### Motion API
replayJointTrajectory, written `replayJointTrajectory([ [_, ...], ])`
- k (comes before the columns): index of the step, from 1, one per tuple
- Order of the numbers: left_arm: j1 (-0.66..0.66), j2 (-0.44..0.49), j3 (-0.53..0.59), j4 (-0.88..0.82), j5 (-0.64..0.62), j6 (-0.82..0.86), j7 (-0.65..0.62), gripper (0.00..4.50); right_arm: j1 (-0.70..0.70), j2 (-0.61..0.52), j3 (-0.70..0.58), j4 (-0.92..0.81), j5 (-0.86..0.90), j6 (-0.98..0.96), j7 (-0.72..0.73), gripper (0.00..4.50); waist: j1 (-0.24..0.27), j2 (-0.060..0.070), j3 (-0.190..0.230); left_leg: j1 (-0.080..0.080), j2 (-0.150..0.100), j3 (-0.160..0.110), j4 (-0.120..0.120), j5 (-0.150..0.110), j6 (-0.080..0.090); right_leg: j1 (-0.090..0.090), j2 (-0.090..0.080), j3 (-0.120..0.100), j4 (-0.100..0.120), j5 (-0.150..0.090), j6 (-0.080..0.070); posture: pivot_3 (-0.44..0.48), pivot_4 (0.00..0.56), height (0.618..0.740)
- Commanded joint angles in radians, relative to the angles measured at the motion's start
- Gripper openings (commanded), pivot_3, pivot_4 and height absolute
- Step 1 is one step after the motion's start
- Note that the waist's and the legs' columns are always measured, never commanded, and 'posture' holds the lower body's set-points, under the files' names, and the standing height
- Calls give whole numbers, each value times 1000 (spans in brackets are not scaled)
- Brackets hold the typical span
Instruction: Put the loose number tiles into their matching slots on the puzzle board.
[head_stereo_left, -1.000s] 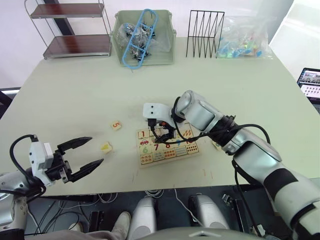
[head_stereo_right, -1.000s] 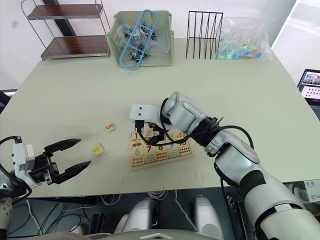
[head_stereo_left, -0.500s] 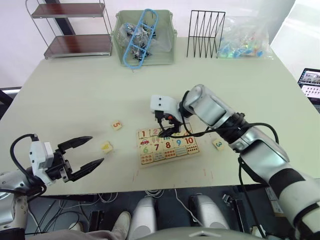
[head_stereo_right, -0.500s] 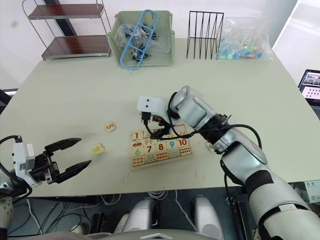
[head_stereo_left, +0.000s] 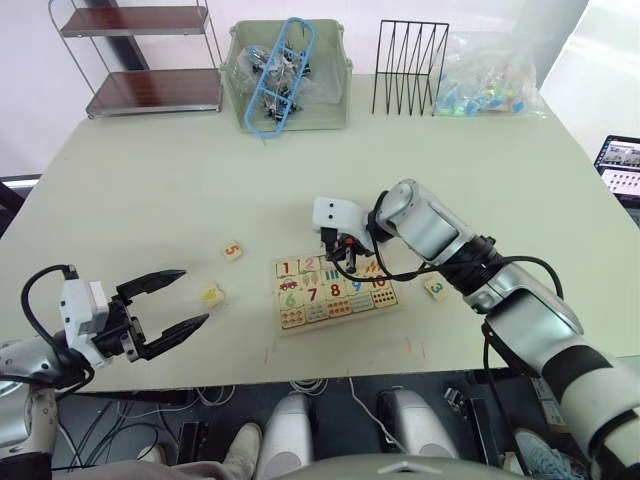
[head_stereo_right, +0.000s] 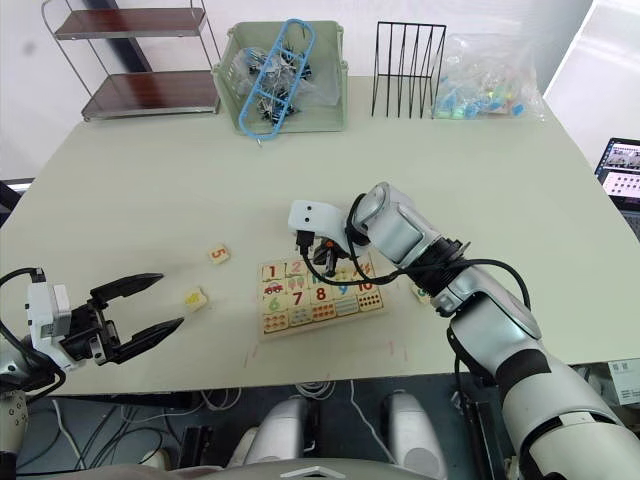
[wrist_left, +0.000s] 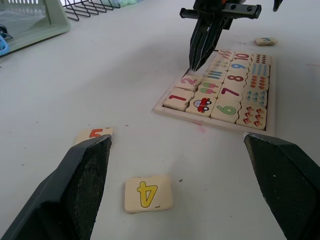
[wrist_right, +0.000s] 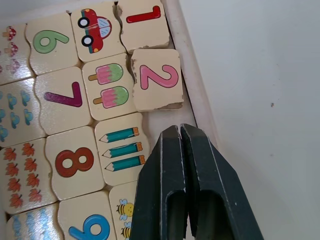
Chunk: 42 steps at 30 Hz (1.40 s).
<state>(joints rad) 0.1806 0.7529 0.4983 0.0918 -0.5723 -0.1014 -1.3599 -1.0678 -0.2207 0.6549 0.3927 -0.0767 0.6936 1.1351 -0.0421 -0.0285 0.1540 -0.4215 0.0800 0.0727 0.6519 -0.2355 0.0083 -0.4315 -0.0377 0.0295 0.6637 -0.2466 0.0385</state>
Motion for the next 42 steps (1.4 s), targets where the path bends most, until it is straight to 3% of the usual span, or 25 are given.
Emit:
replayJointTrajectory([
  [1, 1, 3, 4, -19, -9, -6, 3, 4500, 1, 18, -15, -10, -6, -16, -9, 49, 0, 0, 0, 0, 0, 0, 0, 0, 0, 0, 0, 0, 0, 0, 0, 0, 150, 740],
  [42, 2, 7, -2, -31, -10, 4, 13, 4500, -6, 14, -22, -14, -18, -9, 7, 49, 1, 0, 0, 0, 0, 0, 0, 0, 0, 0, 0, 0, 0, 0, 0, 0, 150, 740],
])
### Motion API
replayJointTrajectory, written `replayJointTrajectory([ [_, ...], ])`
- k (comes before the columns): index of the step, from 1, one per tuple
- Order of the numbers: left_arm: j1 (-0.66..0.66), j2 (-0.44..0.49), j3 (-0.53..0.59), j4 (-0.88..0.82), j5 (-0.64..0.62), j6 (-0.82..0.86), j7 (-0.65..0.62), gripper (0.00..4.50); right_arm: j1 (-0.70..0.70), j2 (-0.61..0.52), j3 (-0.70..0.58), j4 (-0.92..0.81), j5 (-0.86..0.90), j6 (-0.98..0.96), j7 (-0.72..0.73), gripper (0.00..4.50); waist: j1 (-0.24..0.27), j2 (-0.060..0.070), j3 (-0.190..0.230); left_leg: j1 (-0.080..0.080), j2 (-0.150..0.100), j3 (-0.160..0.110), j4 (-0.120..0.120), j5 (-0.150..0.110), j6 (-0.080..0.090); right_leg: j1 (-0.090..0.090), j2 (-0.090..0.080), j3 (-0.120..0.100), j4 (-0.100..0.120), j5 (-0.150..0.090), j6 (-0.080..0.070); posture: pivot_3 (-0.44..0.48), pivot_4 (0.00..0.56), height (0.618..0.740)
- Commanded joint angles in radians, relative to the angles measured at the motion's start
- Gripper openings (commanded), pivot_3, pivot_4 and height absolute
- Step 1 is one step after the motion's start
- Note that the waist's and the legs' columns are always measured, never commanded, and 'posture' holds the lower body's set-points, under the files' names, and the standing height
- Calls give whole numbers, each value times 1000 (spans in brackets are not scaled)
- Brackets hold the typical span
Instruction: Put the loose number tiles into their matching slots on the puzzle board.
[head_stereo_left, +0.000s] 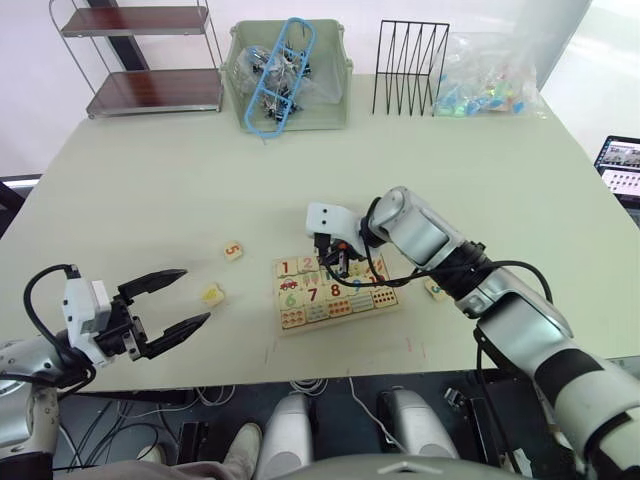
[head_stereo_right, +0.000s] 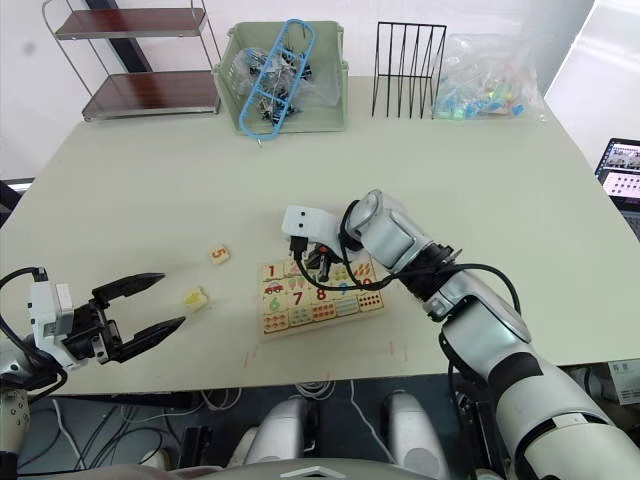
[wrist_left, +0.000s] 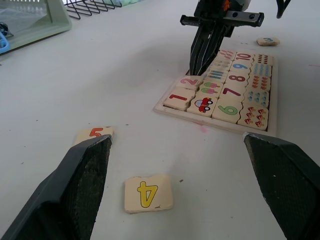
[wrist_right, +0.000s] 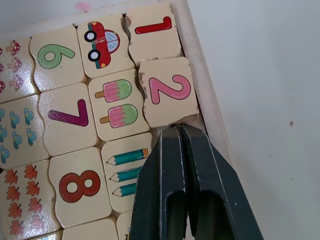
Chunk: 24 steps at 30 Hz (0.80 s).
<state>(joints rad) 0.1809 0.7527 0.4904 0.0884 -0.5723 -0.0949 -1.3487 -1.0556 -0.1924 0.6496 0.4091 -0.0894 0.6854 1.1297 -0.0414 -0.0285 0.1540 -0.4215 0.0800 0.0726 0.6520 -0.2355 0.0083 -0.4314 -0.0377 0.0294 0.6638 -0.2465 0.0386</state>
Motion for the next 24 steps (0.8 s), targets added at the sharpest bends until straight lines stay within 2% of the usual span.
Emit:
replayJointTrajectory([
  [1, 2, 7, 6, -28, -10, -2, 2, 4500, -20, -17, -18, -36, -5, 1, 16, 49, 0, 0, 0, 0, 0, 0, 0, 0, 0, 0, 0, 0, 0, 0, 0, 0, 150, 740],
  [8, 9, 2, 8, -31, -8, -6, 8, 4500, -18, -31, -44, -85, 10, 19, 20, 49, -1, 0, 0, 0, 0, 0, 0, 0, 0, 0, 0, 0, 0, 0, 0, 0, 150, 740],
  [13, 27, -10, 18, -36, -8, -13, 25, 4500, 35, -56, -103, -152, 54, 39, 6, 49, 1, 0, 0, 0, 0, 0, 0, 0, 0, 0, 0, 0, 0, 0, 0, 0, 150, 740],
  [19, 41, -41, 46, -32, -6, -29, 88, 4500, 153, -67, -266, -245, 135, -1, -87, 49, 3, 0, 0, 0, 0, 0, 0, 0, 0, 0, 0, 0, 0, 0, 0, 0, 150, 740],
  [24, 46, -52, 51, -2, 10, -48, 124, 4500, 273, -94, -389, -358, 229, -18, -109, 49, 3, 0, 0, 0, 0, 0, 0, 0, 0, 0, 0, 0, 0, 0, 0, 0, 150, 740],
])
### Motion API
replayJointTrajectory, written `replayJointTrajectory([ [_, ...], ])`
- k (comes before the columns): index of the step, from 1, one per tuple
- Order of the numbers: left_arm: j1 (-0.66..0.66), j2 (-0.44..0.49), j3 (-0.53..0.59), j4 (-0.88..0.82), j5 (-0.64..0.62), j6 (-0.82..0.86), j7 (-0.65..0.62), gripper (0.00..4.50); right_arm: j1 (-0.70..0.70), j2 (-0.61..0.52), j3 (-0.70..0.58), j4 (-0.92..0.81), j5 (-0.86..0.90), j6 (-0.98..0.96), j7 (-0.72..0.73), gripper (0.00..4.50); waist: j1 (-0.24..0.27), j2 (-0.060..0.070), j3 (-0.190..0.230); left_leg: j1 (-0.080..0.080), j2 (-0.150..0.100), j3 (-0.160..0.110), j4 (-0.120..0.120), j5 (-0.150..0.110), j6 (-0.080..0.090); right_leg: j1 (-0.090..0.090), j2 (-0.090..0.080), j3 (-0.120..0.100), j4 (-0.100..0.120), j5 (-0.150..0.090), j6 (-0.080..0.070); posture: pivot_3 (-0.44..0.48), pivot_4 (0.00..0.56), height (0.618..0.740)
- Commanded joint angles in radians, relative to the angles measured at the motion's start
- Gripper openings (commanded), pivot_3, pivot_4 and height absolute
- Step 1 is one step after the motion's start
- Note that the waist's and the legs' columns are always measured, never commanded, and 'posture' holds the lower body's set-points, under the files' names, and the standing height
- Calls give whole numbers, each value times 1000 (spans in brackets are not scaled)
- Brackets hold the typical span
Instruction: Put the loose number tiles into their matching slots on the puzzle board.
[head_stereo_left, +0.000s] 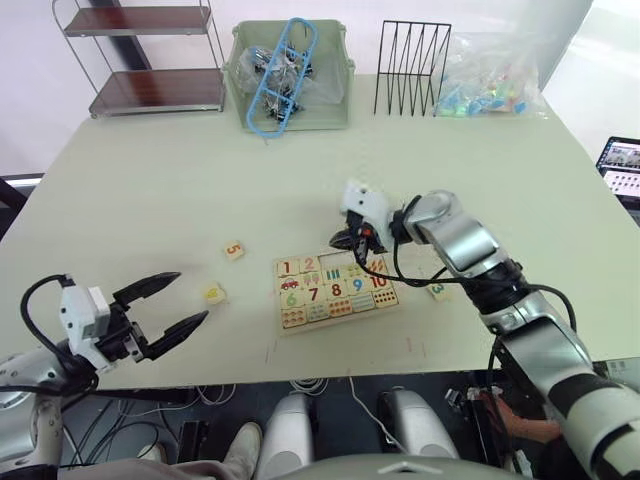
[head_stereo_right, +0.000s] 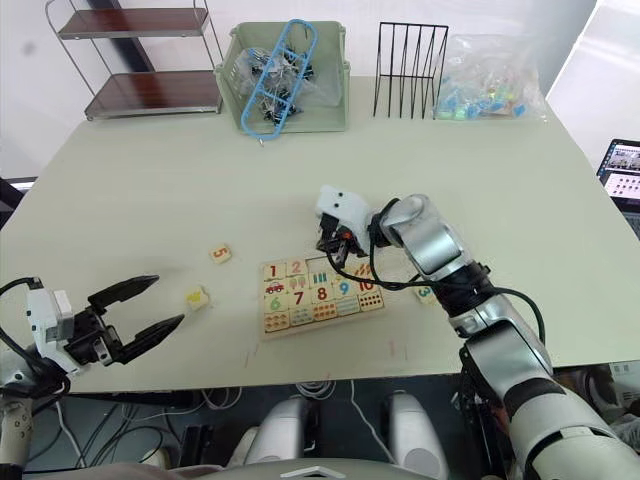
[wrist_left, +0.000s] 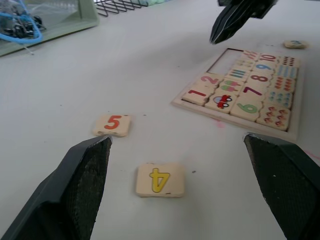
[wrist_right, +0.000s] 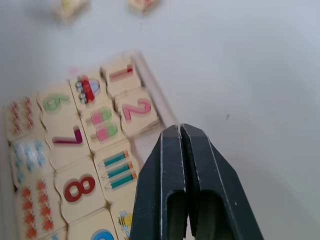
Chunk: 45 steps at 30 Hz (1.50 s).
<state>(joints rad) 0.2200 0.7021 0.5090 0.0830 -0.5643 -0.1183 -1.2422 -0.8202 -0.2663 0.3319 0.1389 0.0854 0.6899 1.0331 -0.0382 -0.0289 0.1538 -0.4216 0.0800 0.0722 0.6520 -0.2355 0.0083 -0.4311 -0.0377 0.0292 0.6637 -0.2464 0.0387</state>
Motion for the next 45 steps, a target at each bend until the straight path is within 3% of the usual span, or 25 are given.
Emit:
replayJointTrajectory([
  [1, 10, -4, 32, 4, 0, -26, 19, 4500, 61, -35, -79, -109, 61, -28, -14, 49, 0, 0, 0, 0, 0, 0, 0, 0, 0, 0, 0, 0, 0, 0, 0, 0, 150, 740],
  [7, 29, -14, 31, 17, 7, -35, 33, 4500, 270, -151, -210, -244, 113, -105, -58, 49, 4, 0, 0, 0, 0, 0, 0, 0, 0, 0, 0, 0, -1, 0, 0, 0, 150, 740],
  [9, 41, -14, 28, 18, 10, -35, 35, 4500, 355, -150, -297, -278, 139, -204, -106, 49, 5, 0, 0, 0, 0, 0, 0, 0, 0, 0, 0, 0, 0, 0, 0, 0, 150, 740],
  [20, 72, -15, 4, -16, 27, 0, 82, 4500, 755, -202, -562, -413, 247, -366, -205, 49, 7, 0, 0, 3, 0, 0, 0, 0, 0, 3, 0, 1, 0, 0, 0, 0, 150, 740],
  [23, 70, -12, -6, -16, 43, 1, 93, 4500, 882, -210, -638, -438, 286, -417, -199, 1283, 10, -1, 0, 4, 0, 0, 0, 0, 0, 5, 0, 2, -1, 0, 0, 0, 150, 740],
  [25, 68, -12, -10, -8, 63, -10, 109, 4500, 932, -210, -664, -448, 303, -446, -199, 2364, 9, -1, 0, 7, 0, 0, 0, 0, 0, 7, 0, 2, -1, -3, -3, 0, 150, 740],
  [30, 58, -16, -10, 2, 88, 27, 177, 4500, 1080, -194, -764, -466, 403, -544, -135, 4377, 7, 0, -1, 9, 0, -1, 1, 0, 0, 9, 1, 2, -1, -3, -2, 0, 150, 740],
  [45, 102, -66, -22, -57, 96, 26, 255, 4500, 1246, -151, -704, -477, 416, -694, -127, 4476, 8, -1, -1, 9, 0, 0, 1, 0, 0, 9, 0, 3, -1, -3, -2, 0, 150, 740],
])
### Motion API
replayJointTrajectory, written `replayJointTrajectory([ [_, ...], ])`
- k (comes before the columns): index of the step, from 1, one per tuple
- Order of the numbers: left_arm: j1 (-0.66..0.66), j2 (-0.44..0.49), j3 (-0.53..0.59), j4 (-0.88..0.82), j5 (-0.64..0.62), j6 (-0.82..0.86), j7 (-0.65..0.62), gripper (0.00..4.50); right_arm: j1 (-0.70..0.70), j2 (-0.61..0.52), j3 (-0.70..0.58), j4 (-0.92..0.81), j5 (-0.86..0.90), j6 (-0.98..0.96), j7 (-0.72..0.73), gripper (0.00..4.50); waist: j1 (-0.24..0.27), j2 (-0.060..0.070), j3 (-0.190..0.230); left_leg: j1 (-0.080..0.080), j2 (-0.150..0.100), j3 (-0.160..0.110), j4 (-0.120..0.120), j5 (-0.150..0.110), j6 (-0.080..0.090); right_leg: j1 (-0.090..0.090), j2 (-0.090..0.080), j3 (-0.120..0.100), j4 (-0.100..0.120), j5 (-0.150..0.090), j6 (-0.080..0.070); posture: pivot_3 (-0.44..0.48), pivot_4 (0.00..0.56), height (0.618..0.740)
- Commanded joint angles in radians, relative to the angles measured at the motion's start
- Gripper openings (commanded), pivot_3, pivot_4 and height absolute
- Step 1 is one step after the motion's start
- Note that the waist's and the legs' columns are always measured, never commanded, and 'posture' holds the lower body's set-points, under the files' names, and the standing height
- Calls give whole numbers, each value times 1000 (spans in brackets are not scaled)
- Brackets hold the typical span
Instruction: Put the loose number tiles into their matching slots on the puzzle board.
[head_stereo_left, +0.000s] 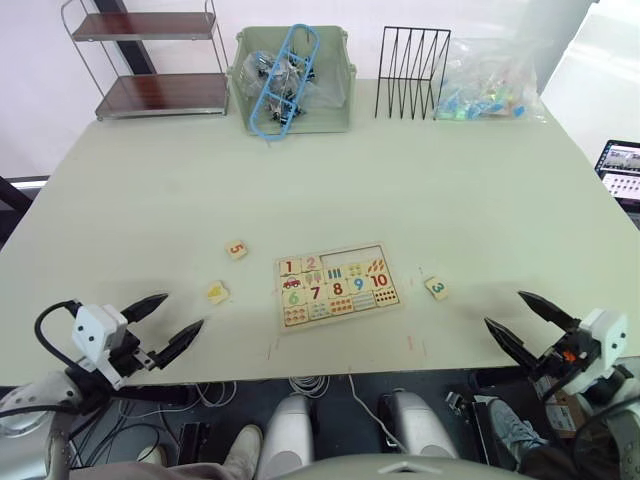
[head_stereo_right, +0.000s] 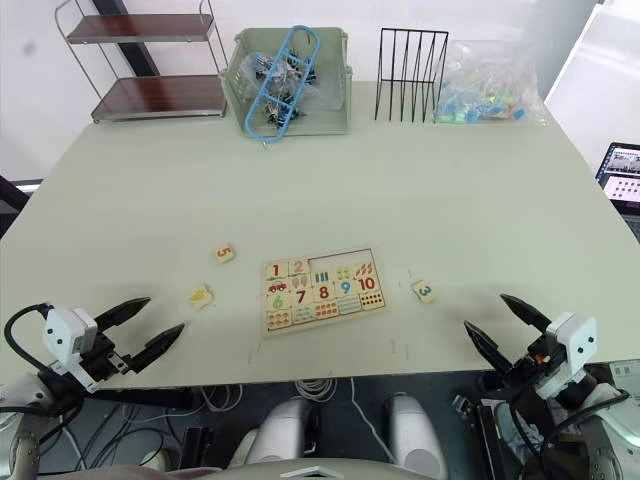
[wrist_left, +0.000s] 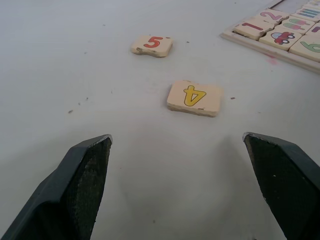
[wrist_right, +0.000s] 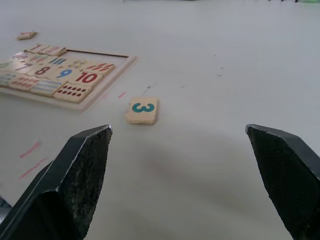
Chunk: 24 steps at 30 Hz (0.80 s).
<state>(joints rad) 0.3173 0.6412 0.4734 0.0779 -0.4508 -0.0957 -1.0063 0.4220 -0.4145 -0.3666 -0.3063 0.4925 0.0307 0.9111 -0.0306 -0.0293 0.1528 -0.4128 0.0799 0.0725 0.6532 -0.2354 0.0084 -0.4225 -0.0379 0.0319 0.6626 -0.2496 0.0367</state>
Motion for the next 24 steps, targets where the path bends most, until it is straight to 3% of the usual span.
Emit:
replayJointTrajectory([
  [1, 5, -11, 11, -59, -21, 11, 27, 4500, 0, -3, -3, -32, 11, -36, -9, 4476, 1, 0, 0, 0, 0, 0, 0, 0, 0, 0, 0, 0, 0, 0, 0, 0, 150, 740],
  [24, 17, -8, 16, -111, -58, 47, 20, 4500, -14, -6, 46, -24, 3, -80, -35, 4476, 18, 0, 0, 0, 0, 0, 0, 0, 0, 0, 0, 0, 0, 1, -1, 0, 150, 740],
])
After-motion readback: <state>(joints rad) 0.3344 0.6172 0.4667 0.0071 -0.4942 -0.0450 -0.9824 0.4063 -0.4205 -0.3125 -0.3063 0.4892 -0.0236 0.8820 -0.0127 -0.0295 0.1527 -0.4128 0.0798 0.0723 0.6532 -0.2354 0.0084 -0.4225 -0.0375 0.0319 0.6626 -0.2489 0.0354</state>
